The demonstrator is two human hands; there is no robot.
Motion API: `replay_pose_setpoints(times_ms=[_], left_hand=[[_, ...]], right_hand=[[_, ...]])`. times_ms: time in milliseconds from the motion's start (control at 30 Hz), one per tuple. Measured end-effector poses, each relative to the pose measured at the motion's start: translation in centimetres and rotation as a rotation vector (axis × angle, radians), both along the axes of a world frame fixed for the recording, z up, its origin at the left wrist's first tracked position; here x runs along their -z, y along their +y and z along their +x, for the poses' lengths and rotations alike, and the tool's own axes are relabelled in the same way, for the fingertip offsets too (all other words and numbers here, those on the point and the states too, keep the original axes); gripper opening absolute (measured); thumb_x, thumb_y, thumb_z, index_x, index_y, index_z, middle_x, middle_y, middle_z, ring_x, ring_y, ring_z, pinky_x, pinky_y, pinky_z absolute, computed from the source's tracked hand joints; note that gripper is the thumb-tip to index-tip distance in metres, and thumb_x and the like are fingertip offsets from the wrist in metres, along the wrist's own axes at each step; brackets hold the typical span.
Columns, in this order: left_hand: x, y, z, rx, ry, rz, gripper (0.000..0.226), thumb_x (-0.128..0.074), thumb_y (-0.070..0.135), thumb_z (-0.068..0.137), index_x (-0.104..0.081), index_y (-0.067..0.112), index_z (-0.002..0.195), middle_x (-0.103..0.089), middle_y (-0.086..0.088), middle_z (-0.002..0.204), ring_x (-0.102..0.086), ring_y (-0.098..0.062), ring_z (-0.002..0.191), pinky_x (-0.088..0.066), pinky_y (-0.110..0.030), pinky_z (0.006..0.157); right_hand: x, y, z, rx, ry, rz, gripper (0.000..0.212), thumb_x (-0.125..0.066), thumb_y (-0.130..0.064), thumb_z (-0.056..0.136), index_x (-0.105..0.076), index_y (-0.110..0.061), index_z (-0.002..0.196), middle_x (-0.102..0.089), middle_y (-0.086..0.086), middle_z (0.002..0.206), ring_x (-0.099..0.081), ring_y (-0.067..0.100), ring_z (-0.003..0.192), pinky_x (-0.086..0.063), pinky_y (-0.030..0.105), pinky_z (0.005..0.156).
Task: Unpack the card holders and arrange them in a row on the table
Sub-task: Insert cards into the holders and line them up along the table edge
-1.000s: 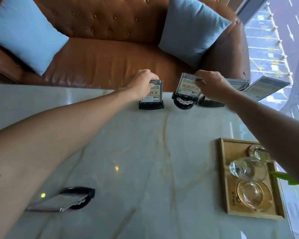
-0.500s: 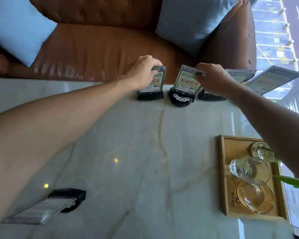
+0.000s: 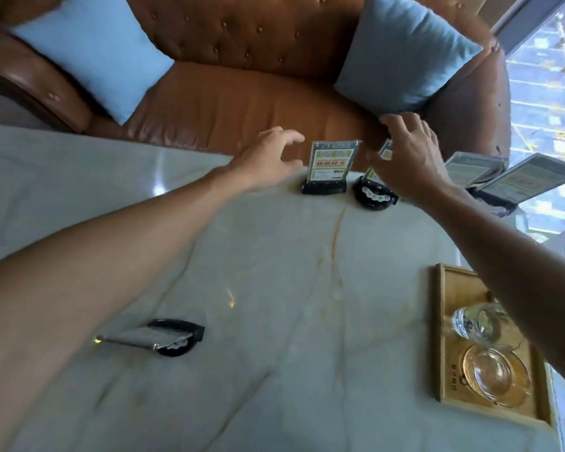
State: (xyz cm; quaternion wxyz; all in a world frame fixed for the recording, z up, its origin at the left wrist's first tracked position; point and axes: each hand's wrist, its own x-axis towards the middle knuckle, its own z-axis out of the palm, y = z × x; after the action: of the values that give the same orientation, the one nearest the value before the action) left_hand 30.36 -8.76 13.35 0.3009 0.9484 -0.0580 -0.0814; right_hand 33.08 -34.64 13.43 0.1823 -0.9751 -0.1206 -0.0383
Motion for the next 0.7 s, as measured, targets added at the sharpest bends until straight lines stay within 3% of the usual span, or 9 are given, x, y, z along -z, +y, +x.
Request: replay_pose_setpoints(times_ms=[167,233,333,467,567,700], left_hand=[[-1.3,6.3,-8.3,-0.067,0.008,-0.072,0.041,-0.072,0.031,0.088,-0.065,0.017,0.125,-0.066,-0.003,0.123,-0.062,-0.013,0.109,-0.046,-0.022,0.092],[-1.4,8.9,-11.9,-0.108,0.035,-0.101,0.041,-0.072,0.033,0.087,-0.066,0.018,0.124,-0.068,-0.001,0.122,-0.062,-0.011,0.105,-0.048,-0.024,0.093],[-1.1,12.8,-16.6,-0.126,0.125,-0.111,0.044,-0.071,0.035,0.086,-0.065,0.023,0.127,-0.067,0.002,0.123,-0.063,-0.01,0.108,-0.05,-0.027,0.094],[-0.5,17.2,-21.9,-0.182,0.226,-0.173,0.046,-0.062,0.036,0.076,-0.065,0.033,0.122,-0.064,0.012,0.118,-0.061,-0.001,0.108,-0.045,-0.016,0.085],[0.7,19.7,-25.8,-0.248,0.294,-0.274,0.035,-0.058,0.028,0.069,-0.068,0.037,0.102,-0.068,0.015,0.109,-0.063,0.005,0.104,-0.047,-0.018,0.084],[3.1,22.2,-30.4,-0.256,0.378,-0.306,0.037,-0.06,0.026,0.064,-0.068,0.034,0.099,-0.068,0.006,0.108,-0.066,-0.006,0.104,-0.053,-0.027,0.09]], right_hand=[[-0.7,7.9,-7.9,-0.203,0.227,0.197,0.07,-0.074,-0.045,0.079,-0.048,-0.018,0.138,-0.055,0.013,0.129,-0.055,0.031,0.114,-0.044,0.033,0.095],[-0.1,11.0,-11.5,-0.295,0.303,0.216,0.075,-0.075,-0.05,0.078,-0.045,-0.02,0.141,-0.054,0.01,0.134,-0.054,0.026,0.119,-0.04,0.028,0.097],[1.1,15.3,-16.7,-0.404,0.414,0.217,0.087,-0.075,-0.057,0.076,-0.038,-0.023,0.147,-0.048,0.007,0.144,-0.051,0.023,0.126,-0.041,0.032,0.104],[2.7,19.4,-22.2,-0.475,0.536,0.21,0.098,-0.067,-0.075,0.066,-0.033,-0.031,0.147,-0.045,0.0,0.146,-0.048,0.016,0.128,-0.042,0.031,0.103],[4.1,21.9,-25.6,-0.549,0.588,0.164,0.091,-0.069,-0.07,0.069,-0.038,-0.028,0.143,-0.048,-0.001,0.143,-0.05,0.016,0.127,-0.043,0.031,0.102],[5.8,24.0,-28.8,-0.567,0.575,0.135,0.066,-0.073,-0.047,0.082,-0.049,-0.021,0.137,-0.058,0.004,0.134,-0.059,0.02,0.117,-0.05,0.037,0.097]])
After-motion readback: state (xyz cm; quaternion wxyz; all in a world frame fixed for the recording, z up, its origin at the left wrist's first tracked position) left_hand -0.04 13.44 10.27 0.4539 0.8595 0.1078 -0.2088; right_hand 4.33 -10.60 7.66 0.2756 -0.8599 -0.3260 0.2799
